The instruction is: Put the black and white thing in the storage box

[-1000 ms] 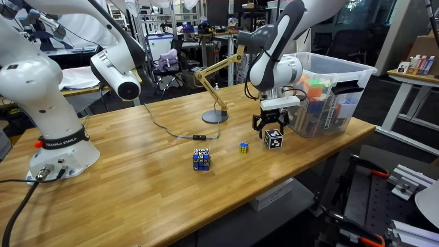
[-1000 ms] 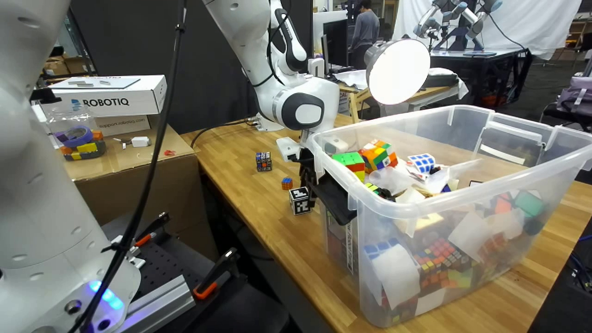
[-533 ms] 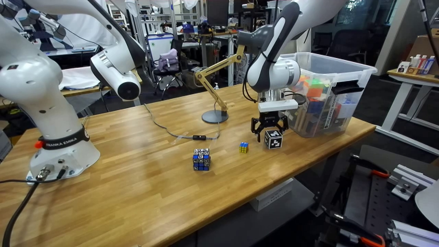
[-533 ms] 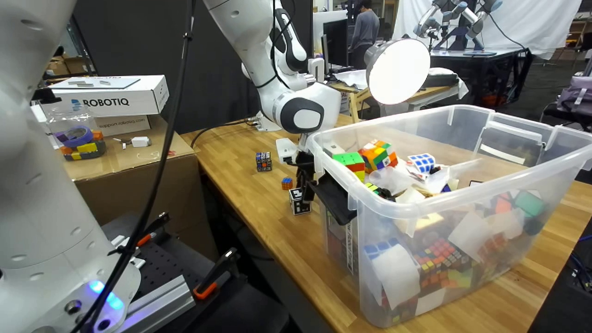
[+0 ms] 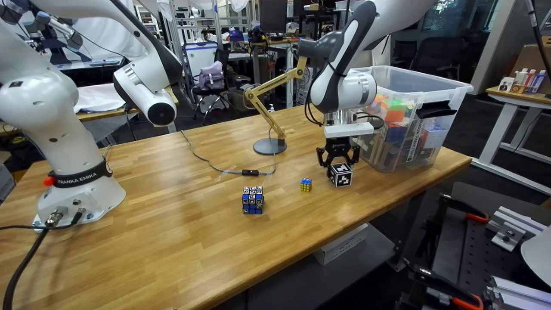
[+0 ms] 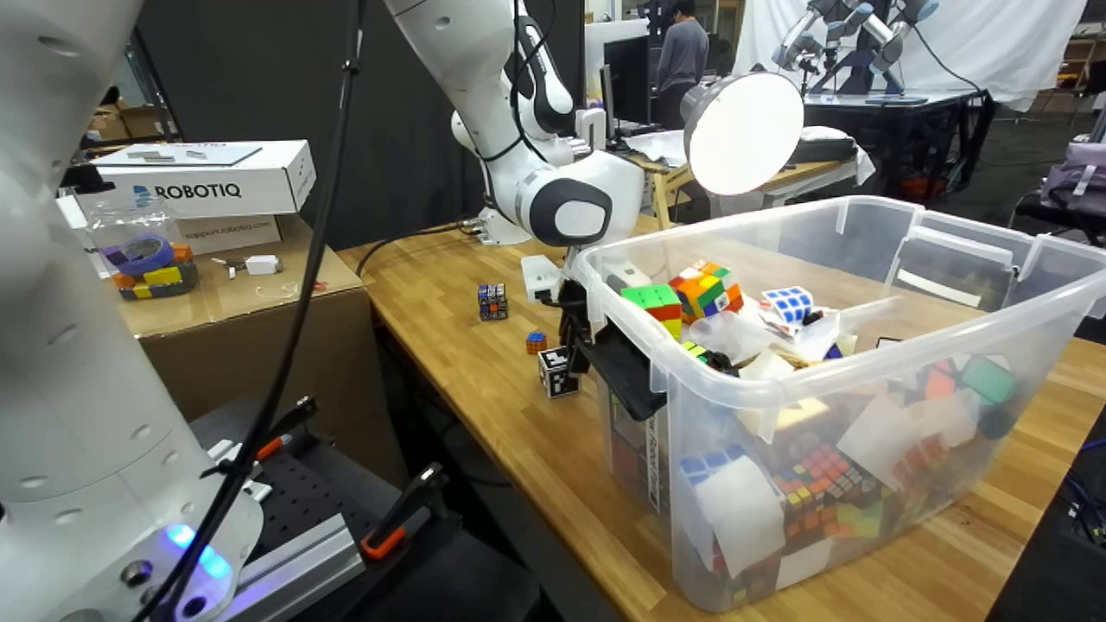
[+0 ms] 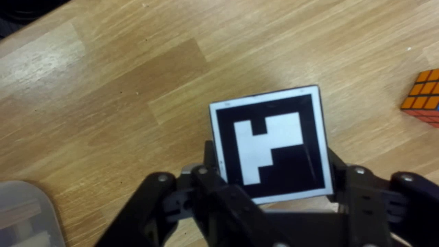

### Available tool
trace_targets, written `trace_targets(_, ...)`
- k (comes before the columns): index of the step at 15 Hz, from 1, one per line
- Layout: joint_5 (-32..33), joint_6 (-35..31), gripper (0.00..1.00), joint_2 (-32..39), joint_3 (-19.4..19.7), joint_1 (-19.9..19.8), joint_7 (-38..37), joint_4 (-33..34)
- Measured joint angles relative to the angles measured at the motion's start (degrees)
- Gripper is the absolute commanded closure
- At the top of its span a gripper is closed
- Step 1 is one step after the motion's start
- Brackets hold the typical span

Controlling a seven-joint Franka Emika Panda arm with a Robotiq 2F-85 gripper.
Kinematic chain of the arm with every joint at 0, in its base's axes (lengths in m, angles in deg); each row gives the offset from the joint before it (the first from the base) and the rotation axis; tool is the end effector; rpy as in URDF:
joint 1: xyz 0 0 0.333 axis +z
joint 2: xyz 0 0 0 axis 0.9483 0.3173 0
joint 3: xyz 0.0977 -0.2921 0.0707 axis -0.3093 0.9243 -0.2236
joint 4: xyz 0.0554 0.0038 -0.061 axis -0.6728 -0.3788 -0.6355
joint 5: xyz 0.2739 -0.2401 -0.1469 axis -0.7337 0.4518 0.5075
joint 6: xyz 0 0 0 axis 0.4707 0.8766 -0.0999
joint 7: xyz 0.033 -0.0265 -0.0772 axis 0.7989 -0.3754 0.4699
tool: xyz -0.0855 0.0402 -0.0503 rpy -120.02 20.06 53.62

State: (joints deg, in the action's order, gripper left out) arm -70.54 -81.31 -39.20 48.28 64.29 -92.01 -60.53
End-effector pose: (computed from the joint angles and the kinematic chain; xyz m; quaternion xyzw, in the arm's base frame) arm 0.5257 -0.1436 0.0890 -0.9110 0.3890 0.1336 0.0293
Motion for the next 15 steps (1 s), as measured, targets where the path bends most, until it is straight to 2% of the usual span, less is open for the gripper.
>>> trace_targets(5, 0.2, 0.6, 0.61, -0.3, 0.6, 0.0, 0.3, 0.1)
trace_targets(8, 0.2, 1.5, 0.61, -2.3, 0.3, 0.0, 3.3, -0.6)
trace_targets(15, -0.1, 3.0, 0.61, -16.9, -1.3, -0.3, 14.4, -9.0)
